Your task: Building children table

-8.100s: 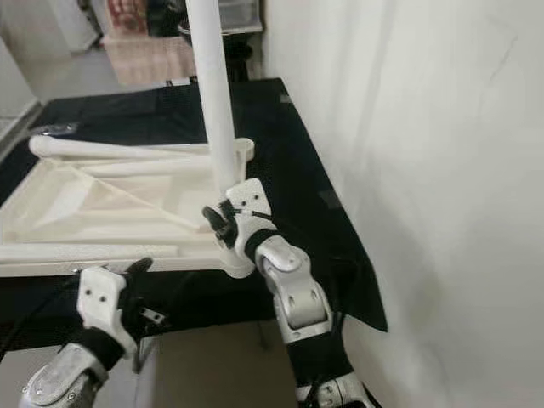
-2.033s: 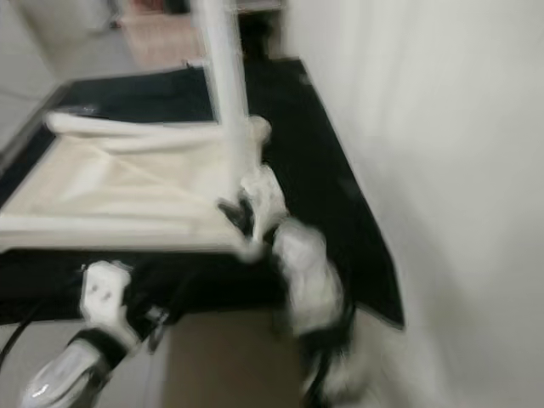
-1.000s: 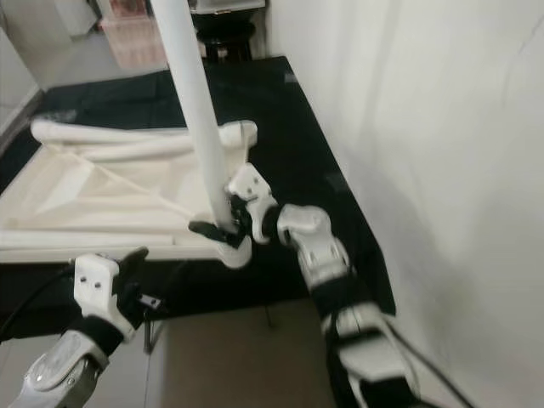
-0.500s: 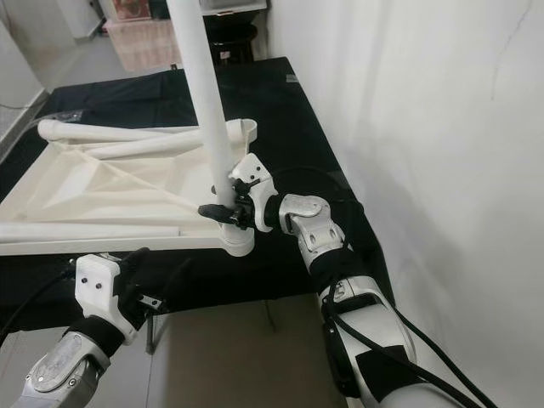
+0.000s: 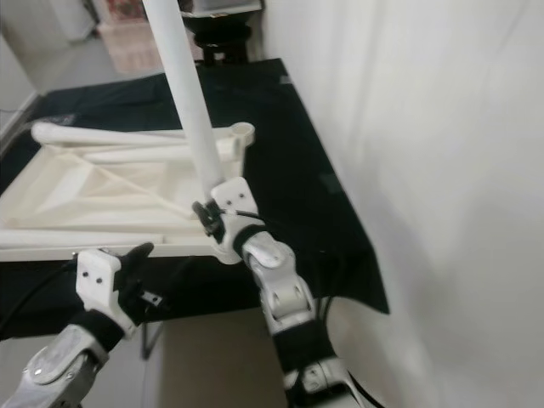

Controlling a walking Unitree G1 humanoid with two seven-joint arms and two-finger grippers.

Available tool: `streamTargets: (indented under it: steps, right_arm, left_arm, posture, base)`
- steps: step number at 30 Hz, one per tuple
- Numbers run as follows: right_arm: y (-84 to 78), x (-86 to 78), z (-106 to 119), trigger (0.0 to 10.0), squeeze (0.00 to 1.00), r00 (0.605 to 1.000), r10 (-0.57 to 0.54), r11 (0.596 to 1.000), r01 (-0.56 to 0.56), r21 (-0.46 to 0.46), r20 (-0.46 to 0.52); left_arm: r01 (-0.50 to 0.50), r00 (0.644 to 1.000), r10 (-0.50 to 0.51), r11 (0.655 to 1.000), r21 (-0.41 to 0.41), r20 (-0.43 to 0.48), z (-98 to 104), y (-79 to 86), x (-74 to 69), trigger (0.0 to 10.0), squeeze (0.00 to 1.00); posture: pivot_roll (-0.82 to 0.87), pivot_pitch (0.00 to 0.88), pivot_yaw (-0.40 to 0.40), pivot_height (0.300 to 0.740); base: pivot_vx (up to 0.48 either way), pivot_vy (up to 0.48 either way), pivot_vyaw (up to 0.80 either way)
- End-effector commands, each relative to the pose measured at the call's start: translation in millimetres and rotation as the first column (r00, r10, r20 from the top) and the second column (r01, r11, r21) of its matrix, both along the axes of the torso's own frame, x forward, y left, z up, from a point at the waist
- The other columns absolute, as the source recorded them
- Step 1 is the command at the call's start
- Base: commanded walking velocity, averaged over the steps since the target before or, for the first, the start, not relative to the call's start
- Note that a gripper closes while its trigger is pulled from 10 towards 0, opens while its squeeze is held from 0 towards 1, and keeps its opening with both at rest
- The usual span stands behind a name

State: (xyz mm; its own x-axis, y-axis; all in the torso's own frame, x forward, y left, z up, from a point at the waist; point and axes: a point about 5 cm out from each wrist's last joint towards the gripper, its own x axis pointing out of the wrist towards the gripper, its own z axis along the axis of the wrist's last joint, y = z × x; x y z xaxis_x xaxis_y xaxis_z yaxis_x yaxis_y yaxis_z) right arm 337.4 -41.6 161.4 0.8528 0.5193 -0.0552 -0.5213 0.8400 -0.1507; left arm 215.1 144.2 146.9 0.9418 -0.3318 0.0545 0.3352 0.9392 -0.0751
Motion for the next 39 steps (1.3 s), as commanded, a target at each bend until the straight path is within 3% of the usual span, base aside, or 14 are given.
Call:
streamTargets:
  steps: [1, 4, 5, 11, 12, 13, 14, 17, 23, 25, 26, 37, 38, 39]
  right_arm:
    - [0.0, -5.8, -17, 10.0, 0.84, 0.993, -0.036, 0.999, 0.036, -0.004, -0.113]
    - [1.6, -9.6, -15, 10.0, 0.84, 0.993, -0.015, 1.000, 0.016, 0.012, -0.119]
    - [1.8, -10.0, -11, 10.0, 1.00, 0.994, 0.039, 0.999, -0.038, 0.014, -0.106]
    - [-1.9, -0.8, -1, 10.0, 1.00, 0.953, 0.298, 0.954, -0.300, -0.027, -0.058]
    - [-6.3, 3.6, 2, 10.0, 0.24, 0.932, 0.361, 0.930, -0.363, -0.054, -0.045]
    - [-9.6, 6.3, 4, 10.0, 0.24, 0.919, 0.394, 0.916, -0.395, -0.071, -0.038]
    - [-13.1, 9.8, 7, 10.0, 0.00, 0.900, 0.434, 0.898, -0.436, -0.063, -0.046]
    - [-21.9, 21.6, 14, 10.0, 0.00, 0.861, 0.504, 0.860, -0.508, -0.053, -0.071]
    - [-27.1, 31.6, 19, 10.0, 0.00, 0.861, 0.500, 0.861, -0.505, -0.050, -0.091]
    - [-28.6, 35.0, 19, 9.2, 0.00, 0.871, 0.482, 0.871, -0.488, -0.057, -0.100]
    - [-30.1, 37.6, 20, 0.0, 0.00, 0.869, 0.481, 0.871, -0.489, -0.054, -0.112]
    - [-49.9, 44.2, 21, 0.0, 0.00, 0.905, 0.412, 0.902, -0.421, -0.096, -0.102]
    - [-54.3, 43.0, 17, 0.0, 0.00, 0.916, 0.387, 0.912, -0.397, -0.101, -0.107]
    - [-57.0, 39.4, 2, 0.0, 0.00, 0.955, 0.233, 0.969, -0.243, -0.038, -0.185]
  left_arm:
    - [-0.032, 0.999, 0.032, 0.999, 0.012, -0.014, -5, 3.8, -1.3, 10.0, 0.00]
    - [-0.035, 0.999, 0.036, 0.999, 0.011, -0.013, -5, 3.7, -1.3, 10.0, 0.00]
    - [-0.032, 0.999, 0.032, 0.999, 0.009, -0.015, -6, 3.2, -1.3, 10.0, 0.00]
    - [-0.017, 1.000, 0.017, 1.000, 0.002, -0.020, -7, 1.2, -0.9, 10.0, 0.00]
    - [-0.015, 1.000, 0.015, 1.000, 0.001, -0.021, -8, 0.6, -1.0, 10.0, 0.00]
    - [-0.014, 1.000, 0.014, 1.000, 0.000, -0.021, -8, 0.3, -1.1, 10.0, 0.00]
    - [-0.014, 1.000, 0.014, 1.000, 0.000, -0.022, -8, 0.0, -1.3, 10.0, 0.00]
    - [-0.013, 1.000, 0.013, 1.000, -0.002, -0.023, -9, -0.8, -2.1, 10.0, 0.00]
    - [-0.014, 1.000, 0.014, 1.000, -0.003, -0.024, -9, -1.2, -3.0, 10.0, 0.00]
    - [-0.014, 1.000, 0.014, 1.000, -0.003, -0.024, -9, -1.3, -3.5, 10.0, 0.00]
    - [-0.014, 1.000, 0.014, 1.000, -0.002, -0.023, -8, -1.3, -4.5, 10.0, 0.00]
    - [-0.016, 1.000, 0.016, 1.000, -0.008, -0.019, -5, -1.6, -8.9, 10.0, 0.00]
    - [-0.016, 1.000, 0.016, 1.000, -0.009, -0.019, -4, -1.4, -9.0, 10.0, 0.00]
    - [-0.015, 1.000, 0.015, 1.000, -0.009, -0.020, -4, -0.4, -8.7, 10.0, 0.00]
  posture:
    - [-0.02, 0.072, 0.068, 0.740]
    - [-0.02, 0.071, 0.067, 0.740]
    - [-0.02, 0.067, 0.067, 0.740]
    - [-0.03, 0.058, 0.068, 0.740]
    - [-0.03, 0.052, 0.067, 0.740]
    - [-0.03, 0.052, 0.067, 0.740]
    - [-0.03, 0.047, 0.065, 0.740]
    - [-0.02, 0.047, 0.065, 0.740]
    - [-0.01, 0.046, 0.065, 0.740]
    - [-0.01, 0.050, 0.065, 0.740]
    - [-0.01, 0.062, 0.066, 0.740]
    - [-0.02, 0.088, 0.068, 0.740]
    - [-0.02, 0.093, 0.069, 0.740]
    - [-0.03, 0.100, 0.073, 0.740]
  base:
    - [0.000, 0.000, 0.00]
    - [0.000, 0.000, 0.00]
    - [0.000, 0.000, 0.00]
    - [0.000, 0.000, 0.00]
    - [0.000, 0.000, 0.00]
    - [0.000, 0.000, 0.00]
    - [0.000, 0.000, 0.00]
    - [0.000, 0.000, 0.00]
    - [0.000, 0.000, 0.00]
    - [0.000, 0.000, 0.00]
    - [0.000, 0.000, 0.00]
    - [0.000, 0.000, 0.00]
    - [0.000, 0.000, 0.00]
    - [0.000, 0.000, 0.00]
